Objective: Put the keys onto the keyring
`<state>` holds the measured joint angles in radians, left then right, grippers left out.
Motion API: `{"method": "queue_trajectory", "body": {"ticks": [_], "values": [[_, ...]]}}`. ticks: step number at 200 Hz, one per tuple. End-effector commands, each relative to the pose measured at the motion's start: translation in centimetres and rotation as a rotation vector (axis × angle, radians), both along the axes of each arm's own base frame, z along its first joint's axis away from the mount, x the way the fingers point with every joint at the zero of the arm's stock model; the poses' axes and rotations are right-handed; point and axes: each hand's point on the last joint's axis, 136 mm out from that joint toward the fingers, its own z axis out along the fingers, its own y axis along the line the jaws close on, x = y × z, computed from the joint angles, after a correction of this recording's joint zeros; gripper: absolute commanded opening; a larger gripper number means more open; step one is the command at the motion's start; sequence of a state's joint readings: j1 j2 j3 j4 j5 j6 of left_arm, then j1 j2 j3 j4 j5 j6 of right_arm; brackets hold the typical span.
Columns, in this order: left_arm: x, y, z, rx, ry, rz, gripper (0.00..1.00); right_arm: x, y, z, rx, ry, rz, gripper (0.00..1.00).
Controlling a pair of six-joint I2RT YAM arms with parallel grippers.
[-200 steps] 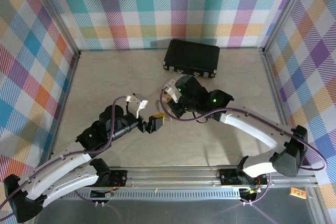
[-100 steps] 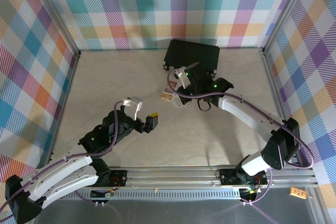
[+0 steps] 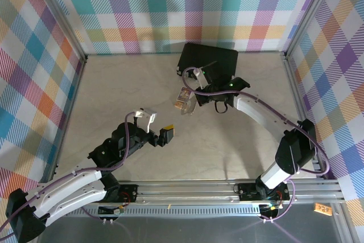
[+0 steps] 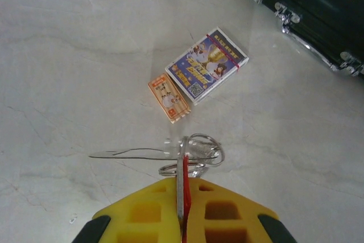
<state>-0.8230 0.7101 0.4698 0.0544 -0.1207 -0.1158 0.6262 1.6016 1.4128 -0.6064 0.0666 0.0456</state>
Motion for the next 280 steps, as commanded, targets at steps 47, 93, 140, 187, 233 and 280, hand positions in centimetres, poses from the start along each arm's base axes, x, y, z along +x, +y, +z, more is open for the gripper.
{"method": "queue_trajectory", "body": {"ticks": [47,93,140,187,233,280], "values": [[0.0,-0.5,-0.3,-0.026,-0.006,-0.019,1.0,2.7,0.6,1.4,0.033,-0.045,-0.028,0.0],[-0.1,-0.5,-0.6,-0.025,-0.002,-0.021,1.0,3.8,0.5,0.6,0.01,-0.028,-0.026,0.0],[-0.2,-0.6,-0.5,-0.031,-0.004,-0.026,1.0,4.3,0.9,0.0,0.025,-0.012,-0.02,0.0],[-0.2,-0.6,-0.5,-0.03,-0.003,-0.027,1.0,3.5,0.6,-0.5,0.045,0.009,-0.032,0.0],[-0.3,-0.7,-0.3,-0.033,-0.002,-0.037,1.0,2.1,-0.1,-1.7,0.049,0.047,-0.044,0.0],[-0.3,-0.7,-0.4,-0.036,0.0,-0.037,1.0,0.6,-0.4,-2.1,0.077,0.08,-0.044,0.0]]}}
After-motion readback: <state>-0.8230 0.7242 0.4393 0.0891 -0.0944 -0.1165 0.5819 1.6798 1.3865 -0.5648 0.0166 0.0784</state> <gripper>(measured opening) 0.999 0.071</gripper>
